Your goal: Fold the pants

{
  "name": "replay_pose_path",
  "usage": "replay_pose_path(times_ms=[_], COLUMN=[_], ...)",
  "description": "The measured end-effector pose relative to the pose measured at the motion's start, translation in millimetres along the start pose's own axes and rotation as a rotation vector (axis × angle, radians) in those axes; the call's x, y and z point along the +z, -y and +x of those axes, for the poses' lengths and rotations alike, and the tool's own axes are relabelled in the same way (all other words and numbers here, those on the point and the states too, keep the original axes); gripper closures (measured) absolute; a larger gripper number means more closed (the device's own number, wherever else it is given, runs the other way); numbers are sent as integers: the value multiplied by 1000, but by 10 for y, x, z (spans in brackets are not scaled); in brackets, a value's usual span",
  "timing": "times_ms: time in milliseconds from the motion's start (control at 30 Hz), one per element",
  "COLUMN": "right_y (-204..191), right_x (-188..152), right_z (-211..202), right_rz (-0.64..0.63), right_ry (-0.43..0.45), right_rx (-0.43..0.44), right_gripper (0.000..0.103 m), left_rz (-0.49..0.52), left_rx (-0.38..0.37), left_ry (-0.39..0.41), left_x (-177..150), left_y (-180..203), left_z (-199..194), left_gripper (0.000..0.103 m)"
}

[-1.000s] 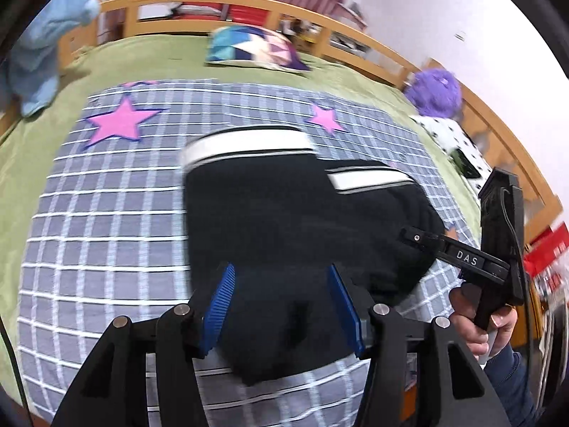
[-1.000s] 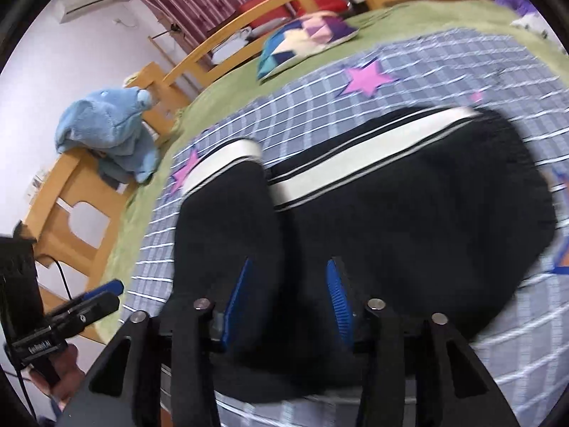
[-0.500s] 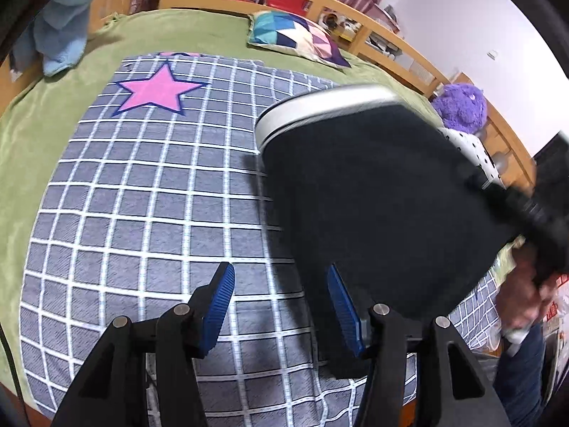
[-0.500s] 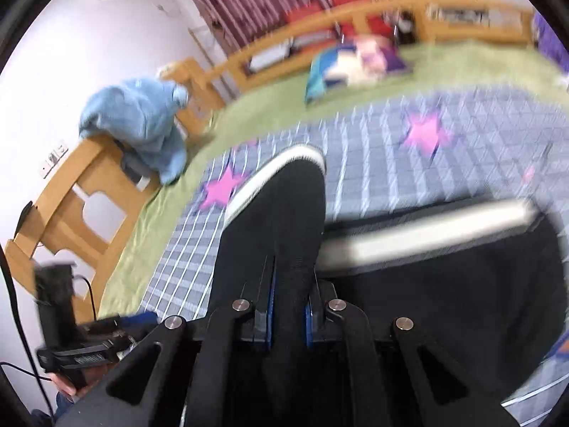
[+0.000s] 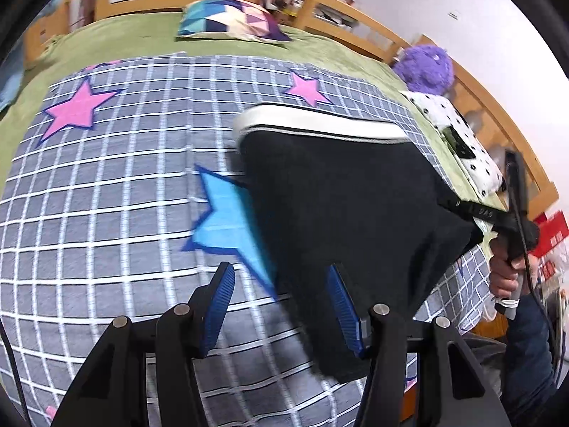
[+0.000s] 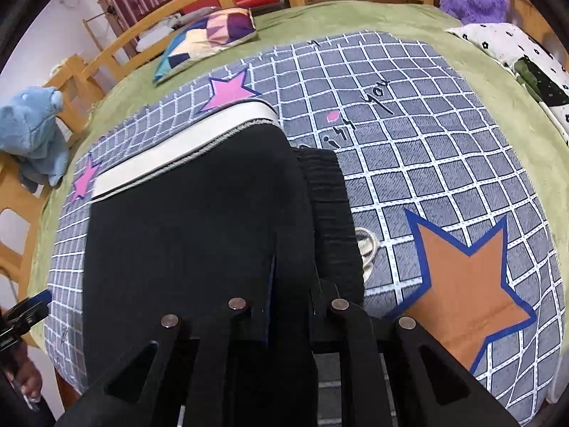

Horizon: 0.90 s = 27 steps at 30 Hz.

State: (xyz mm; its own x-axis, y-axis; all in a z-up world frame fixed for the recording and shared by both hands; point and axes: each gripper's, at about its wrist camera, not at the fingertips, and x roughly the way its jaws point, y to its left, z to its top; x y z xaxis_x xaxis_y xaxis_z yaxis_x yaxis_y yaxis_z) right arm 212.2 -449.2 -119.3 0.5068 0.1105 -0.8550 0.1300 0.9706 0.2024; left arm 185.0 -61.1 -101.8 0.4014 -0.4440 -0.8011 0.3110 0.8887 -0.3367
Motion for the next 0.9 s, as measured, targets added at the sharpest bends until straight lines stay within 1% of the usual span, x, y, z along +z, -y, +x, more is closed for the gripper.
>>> replay_pose_path(times_ms=[67, 100, 167, 233, 267, 300, 333, 400, 467, 500, 567, 633, 667, 700, 733, 767, 800, 833, 867, 900], right_y=[-73, -118, -151, -139, -114, -77, -56, 25, -4, 5, 25, 58, 52, 48, 41, 46, 56, 57, 39, 20], right_x=[19, 6, -80, -200, -284, -376, -441, -576, -626, -616, -542, -419, -345, -284, -177, -93, -25, 49, 84, 81], right_z=[-191, -280, -363, -267, -201, -136, -91, -100, -101, -110, -175, -244, -283, -276, -218, -134, -20, 106, 215, 290], right_rz=[-50, -82, -112, -120, -123, -121, -115, -87, -127, -142, -128, -117, -117, -117, -115, -105, -86, -64, -51, -57], right_ry=[62, 98, 130, 75, 61, 50, 43, 30, 10, -2, -7, 38, 82, 104, 115, 107, 85, 55, 27, 18], right_rx=[-20, -48, -77, -71, -100, -103, -99, -57, -55, -63, -32, -9, -5, -3, 18, 37, 41, 43, 58, 68], right_gripper=[89, 89, 88, 87, 83, 83, 82, 82, 81, 80, 79, 78, 73, 69, 63, 62, 62, 65, 78, 80], left_rz=[12, 18, 35, 43, 45, 40, 33, 41, 65, 65, 56, 60, 64, 65, 64, 60, 58, 57, 55, 52], left_rx=[-22, -31, -44, -41, -39, -36, -34, -5, 4, 1, -11, 0, 11, 18, 23, 23, 24, 29, 34, 38], left_ry=[-8, -14, -29, -61, -80, -113, -130, -136, -129, -136, -142, -131, -124, -122, -120, -118, -118, -115, -110, -103], left_x=[-7, -18, -71, -168, -221, -301, -352, -442, -454, -436, -392, -344, -320, -300, -279, -256, -231, -207, -182, -162], left_y=[108, 165, 257, 334, 351, 372, 375, 412, 456, 456, 437, 420, 417, 411, 384, 370, 374, 365, 343, 318], left_z=[49, 75, 141, 255, 317, 415, 474, 537, 512, 498, 465, 423, 407, 400, 388, 376, 377, 369, 362, 349], left_gripper=[51, 51, 51, 51, 51, 50, 48, 45, 44, 44, 44, 44, 44, 44, 44, 44, 44, 44, 44, 44])
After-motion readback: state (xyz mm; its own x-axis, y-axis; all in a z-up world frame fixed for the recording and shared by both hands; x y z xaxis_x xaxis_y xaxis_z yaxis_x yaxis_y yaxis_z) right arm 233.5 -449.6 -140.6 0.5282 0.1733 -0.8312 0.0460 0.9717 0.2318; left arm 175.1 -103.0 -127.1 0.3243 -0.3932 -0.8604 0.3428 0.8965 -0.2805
